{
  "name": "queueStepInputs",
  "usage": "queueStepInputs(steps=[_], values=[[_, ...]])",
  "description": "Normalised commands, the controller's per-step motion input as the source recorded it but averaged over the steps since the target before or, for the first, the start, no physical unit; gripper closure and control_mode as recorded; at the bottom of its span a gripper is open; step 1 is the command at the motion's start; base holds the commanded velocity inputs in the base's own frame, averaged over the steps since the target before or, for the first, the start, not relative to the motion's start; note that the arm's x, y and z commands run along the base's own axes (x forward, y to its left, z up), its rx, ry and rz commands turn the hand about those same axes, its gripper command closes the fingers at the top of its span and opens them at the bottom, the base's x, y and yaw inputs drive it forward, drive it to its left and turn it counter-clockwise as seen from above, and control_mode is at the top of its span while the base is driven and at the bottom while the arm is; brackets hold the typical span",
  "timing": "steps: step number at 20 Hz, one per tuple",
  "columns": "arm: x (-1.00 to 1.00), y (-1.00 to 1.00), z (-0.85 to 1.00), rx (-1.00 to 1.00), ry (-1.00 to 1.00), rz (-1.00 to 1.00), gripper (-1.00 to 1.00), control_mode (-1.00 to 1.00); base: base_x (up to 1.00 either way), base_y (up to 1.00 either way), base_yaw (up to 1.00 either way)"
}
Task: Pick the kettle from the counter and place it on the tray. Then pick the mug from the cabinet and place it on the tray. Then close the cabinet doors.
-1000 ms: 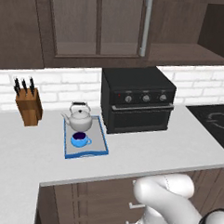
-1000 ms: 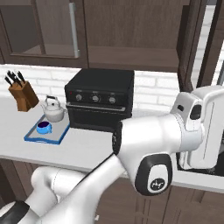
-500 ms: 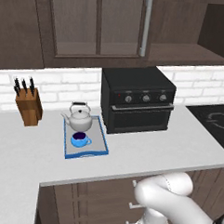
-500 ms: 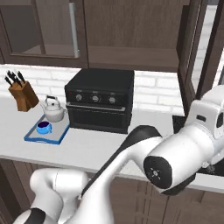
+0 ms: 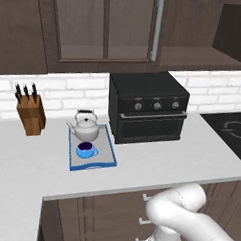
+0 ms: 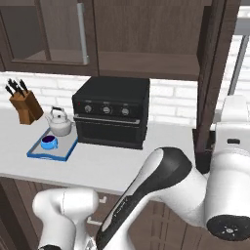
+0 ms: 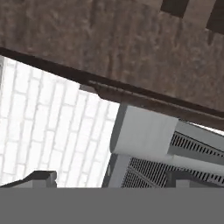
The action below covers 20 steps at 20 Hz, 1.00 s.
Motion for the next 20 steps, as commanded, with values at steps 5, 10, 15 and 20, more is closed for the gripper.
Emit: queueStepInputs(steps=[5, 10, 15, 20], values=[[0.54, 0.46, 0.16, -0.04, 0.05, 0.4, -1.0, -1.0, 0.0, 0.0, 0.0], [0.41, 0.7, 0.0, -0.14, 0.02, 0.35, -1.0, -1.0, 0.0, 0.0, 0.0], [0.46, 0.71, 0.0, -0.16, 0.0, 0.34, -1.0, -1.0, 0.0, 0.0, 0.0], [0.63, 0.61, 0.0, -0.06, 0.0, 0.29, -1.0, -1.0, 0.0, 0.0, 0.0]])
